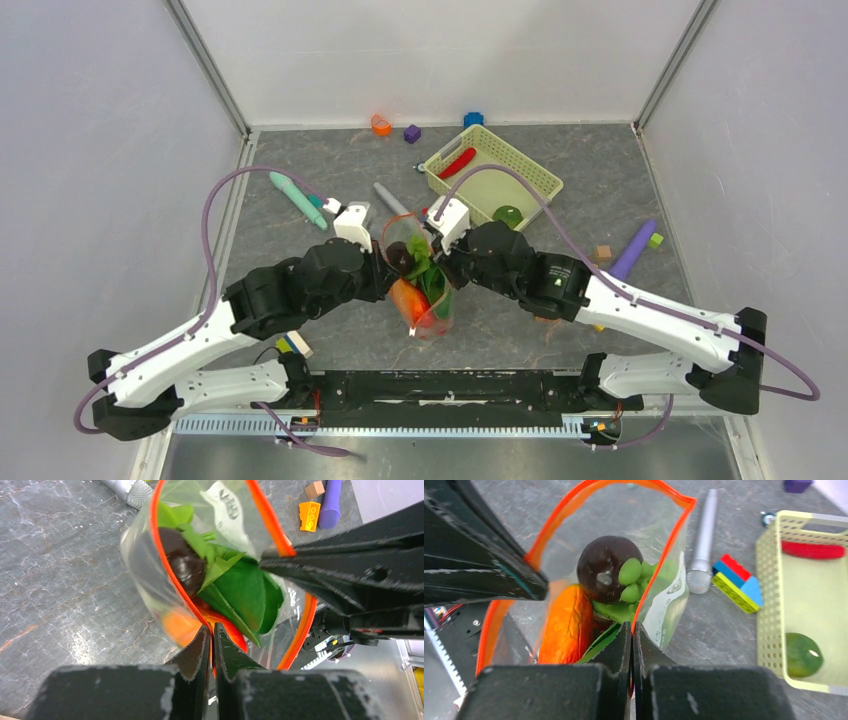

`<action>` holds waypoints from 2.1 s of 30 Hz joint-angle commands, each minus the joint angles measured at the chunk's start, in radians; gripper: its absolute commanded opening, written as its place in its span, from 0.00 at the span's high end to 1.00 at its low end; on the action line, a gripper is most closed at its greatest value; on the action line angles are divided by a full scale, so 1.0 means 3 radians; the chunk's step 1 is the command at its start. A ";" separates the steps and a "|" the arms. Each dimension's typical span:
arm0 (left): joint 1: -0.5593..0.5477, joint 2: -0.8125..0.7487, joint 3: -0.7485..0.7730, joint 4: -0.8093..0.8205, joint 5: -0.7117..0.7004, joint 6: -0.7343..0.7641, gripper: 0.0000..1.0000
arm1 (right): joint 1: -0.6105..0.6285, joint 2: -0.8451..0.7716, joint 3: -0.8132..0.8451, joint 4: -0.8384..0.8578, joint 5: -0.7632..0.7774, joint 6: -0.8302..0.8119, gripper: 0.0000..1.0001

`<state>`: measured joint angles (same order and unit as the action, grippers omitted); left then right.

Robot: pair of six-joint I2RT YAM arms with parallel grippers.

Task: Place the food in the zip-top bag and seal the zipper
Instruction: Adjust the zipper food storage bag at the center of the board.

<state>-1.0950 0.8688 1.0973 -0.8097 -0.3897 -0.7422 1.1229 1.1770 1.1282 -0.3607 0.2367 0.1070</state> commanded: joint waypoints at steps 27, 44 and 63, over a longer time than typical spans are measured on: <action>-0.0004 -0.0292 -0.0425 0.0182 -0.0359 -0.0049 0.97 | -0.0014 -0.0220 -0.0648 0.1135 -0.0381 0.0226 1.00; -0.0001 -0.0520 -0.0696 0.0164 -0.0544 -0.0154 0.98 | -0.0095 -0.0130 -0.0603 0.1163 -0.0420 0.0100 0.77; -0.0005 -0.0677 -0.0835 0.0168 -0.0659 -0.0165 0.98 | -0.0210 -0.0238 -0.0191 0.1080 -0.0549 -0.0329 0.02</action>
<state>-1.0950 0.6777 0.8490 -0.7753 -0.5495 -0.7624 1.0817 1.1454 0.9890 -0.0616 0.0605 0.0490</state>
